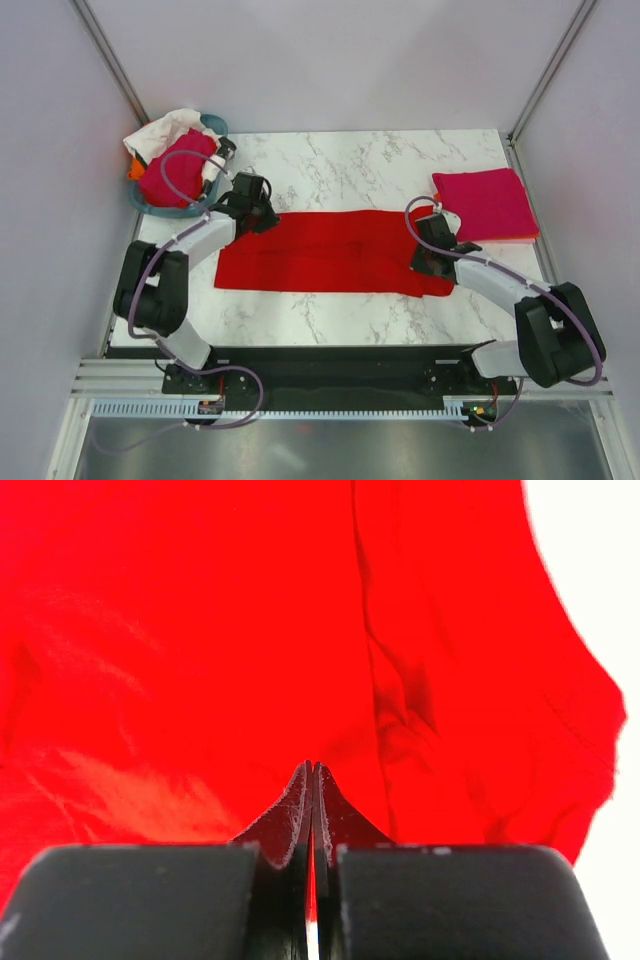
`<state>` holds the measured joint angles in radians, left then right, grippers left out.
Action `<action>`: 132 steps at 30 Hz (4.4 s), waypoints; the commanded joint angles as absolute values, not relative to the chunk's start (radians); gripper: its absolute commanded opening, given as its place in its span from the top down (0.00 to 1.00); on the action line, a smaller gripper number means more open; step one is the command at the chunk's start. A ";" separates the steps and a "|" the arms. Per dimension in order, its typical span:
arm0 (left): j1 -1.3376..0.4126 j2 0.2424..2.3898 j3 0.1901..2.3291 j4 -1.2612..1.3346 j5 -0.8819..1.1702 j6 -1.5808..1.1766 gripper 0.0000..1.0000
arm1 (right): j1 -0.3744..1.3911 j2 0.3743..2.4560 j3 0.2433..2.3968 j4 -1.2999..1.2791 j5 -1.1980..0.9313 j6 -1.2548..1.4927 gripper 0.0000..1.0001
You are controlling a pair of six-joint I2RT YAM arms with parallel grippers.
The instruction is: Fold and stack the t-shirts
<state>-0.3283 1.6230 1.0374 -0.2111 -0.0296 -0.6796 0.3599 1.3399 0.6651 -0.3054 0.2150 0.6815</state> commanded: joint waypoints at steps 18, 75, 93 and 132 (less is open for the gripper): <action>-0.281 1.823 1.021 -0.272 -0.114 -0.695 0.98 | 0.336 1.709 0.864 -0.235 0.164 0.715 1.00; -0.643 1.276 0.819 -0.275 -0.239 -0.818 0.87 | 0.275 2.427 2.200 -0.439 -0.202 0.500 0.55; -0.603 1.207 0.747 -0.282 -0.042 -0.695 0.78 | 0.316 1.486 0.904 -0.204 -0.204 0.503 0.48; -0.759 1.131 0.394 -0.207 0.226 -0.824 0.63 | 0.614 1.048 0.371 -0.449 -0.284 0.730 0.69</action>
<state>-0.7544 1.1217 0.4023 -0.2386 0.2123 -0.8036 0.6071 1.0275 0.3878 -0.4583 -0.2630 0.7429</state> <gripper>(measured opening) 0.382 0.328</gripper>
